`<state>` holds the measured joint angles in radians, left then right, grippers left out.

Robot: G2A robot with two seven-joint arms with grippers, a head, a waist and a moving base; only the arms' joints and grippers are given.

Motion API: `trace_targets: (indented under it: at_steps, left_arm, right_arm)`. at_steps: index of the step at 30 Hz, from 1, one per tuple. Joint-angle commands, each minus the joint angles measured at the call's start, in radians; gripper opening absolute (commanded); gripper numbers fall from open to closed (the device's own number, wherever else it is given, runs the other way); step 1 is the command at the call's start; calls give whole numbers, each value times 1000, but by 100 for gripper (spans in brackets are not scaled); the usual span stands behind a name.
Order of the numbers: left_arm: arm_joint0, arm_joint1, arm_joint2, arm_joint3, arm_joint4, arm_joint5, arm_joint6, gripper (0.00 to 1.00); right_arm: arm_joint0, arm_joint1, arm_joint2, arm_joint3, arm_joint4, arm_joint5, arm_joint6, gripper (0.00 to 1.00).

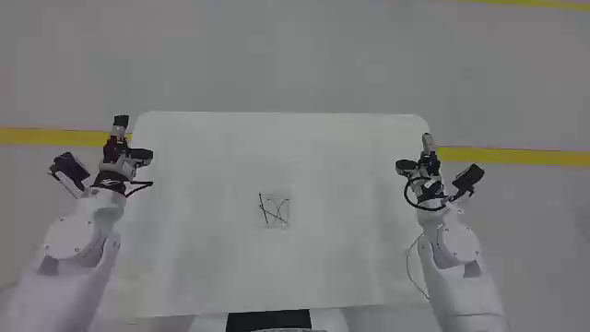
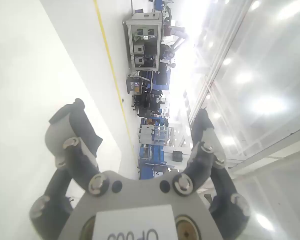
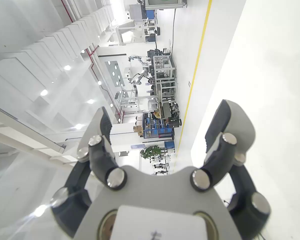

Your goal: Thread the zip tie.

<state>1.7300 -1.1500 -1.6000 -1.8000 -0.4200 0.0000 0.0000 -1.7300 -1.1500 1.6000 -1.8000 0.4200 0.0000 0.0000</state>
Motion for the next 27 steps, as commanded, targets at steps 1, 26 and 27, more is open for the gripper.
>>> trace_targets:
  at_steps: [1, 26, 27]
  left_arm:
    - [0, 0, 0, 0, 0, 0, 0, 100]
    - [51, 32, 76, -110, 517, -5, -339, 100]
    - [51, 32, 76, -110, 517, -5, -339, 100]
  right_arm:
    - [0, 0, 0, 0, 0, 0, 0, 100]
    - [0, 0, 0, 0, 0, 0, 0, 100]
    - [0, 0, 0, 0, 0, 0, 0, 100]
